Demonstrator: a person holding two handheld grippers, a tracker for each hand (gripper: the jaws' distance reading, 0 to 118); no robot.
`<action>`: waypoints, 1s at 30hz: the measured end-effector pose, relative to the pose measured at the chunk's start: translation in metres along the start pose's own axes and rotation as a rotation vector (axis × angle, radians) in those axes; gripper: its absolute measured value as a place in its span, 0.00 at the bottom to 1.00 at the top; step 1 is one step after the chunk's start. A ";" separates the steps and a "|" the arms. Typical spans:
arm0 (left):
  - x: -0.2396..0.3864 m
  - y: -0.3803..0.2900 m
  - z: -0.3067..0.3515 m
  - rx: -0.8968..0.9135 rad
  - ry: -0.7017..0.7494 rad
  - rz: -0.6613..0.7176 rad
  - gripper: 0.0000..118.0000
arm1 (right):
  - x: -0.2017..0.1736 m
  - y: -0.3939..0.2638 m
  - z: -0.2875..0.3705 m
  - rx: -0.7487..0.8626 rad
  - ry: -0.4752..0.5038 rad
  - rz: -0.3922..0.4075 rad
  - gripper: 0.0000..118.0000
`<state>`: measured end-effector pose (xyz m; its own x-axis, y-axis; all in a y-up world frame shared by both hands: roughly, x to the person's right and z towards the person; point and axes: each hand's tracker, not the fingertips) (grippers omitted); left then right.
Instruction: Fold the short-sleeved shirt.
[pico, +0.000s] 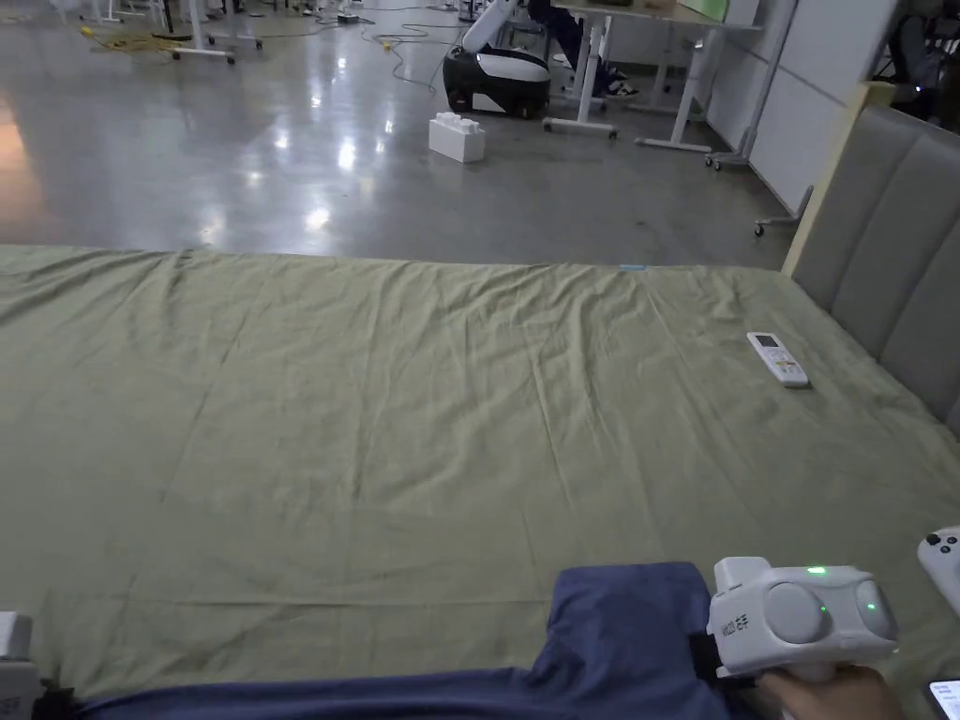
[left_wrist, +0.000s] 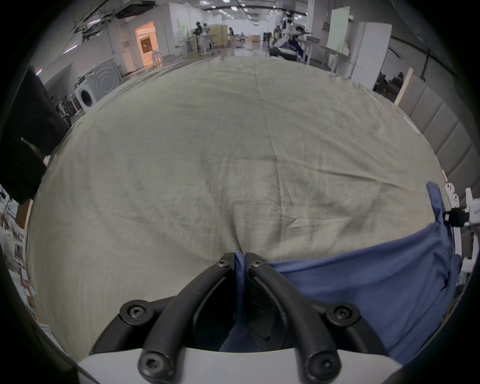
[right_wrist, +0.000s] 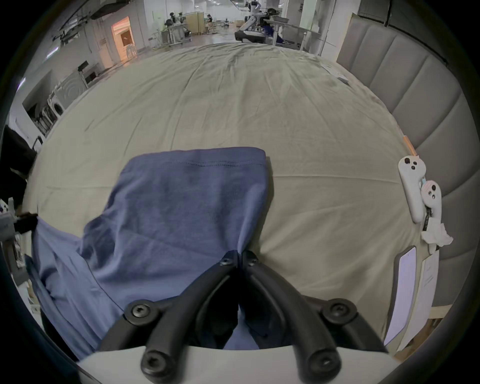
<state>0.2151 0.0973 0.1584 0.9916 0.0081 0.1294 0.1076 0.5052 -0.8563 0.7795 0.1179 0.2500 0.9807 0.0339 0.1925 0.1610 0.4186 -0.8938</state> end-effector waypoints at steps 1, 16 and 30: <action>-0.003 -0.001 0.026 0.007 -0.010 0.013 0.05 | 0.007 -0.002 0.004 0.038 0.035 -0.038 0.01; -0.064 -0.134 0.190 0.270 -0.332 0.158 0.05 | 0.033 -0.181 0.174 0.342 0.182 -0.178 0.00; -0.104 -0.204 0.145 0.259 -0.203 0.182 0.80 | 0.019 -0.255 0.130 0.297 0.087 -0.166 0.47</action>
<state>0.0797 0.1187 0.3923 0.9555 0.2755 0.1052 -0.1166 0.6808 -0.7232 0.7422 0.1296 0.5346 0.9518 -0.1287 0.2782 0.2919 0.6579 -0.6942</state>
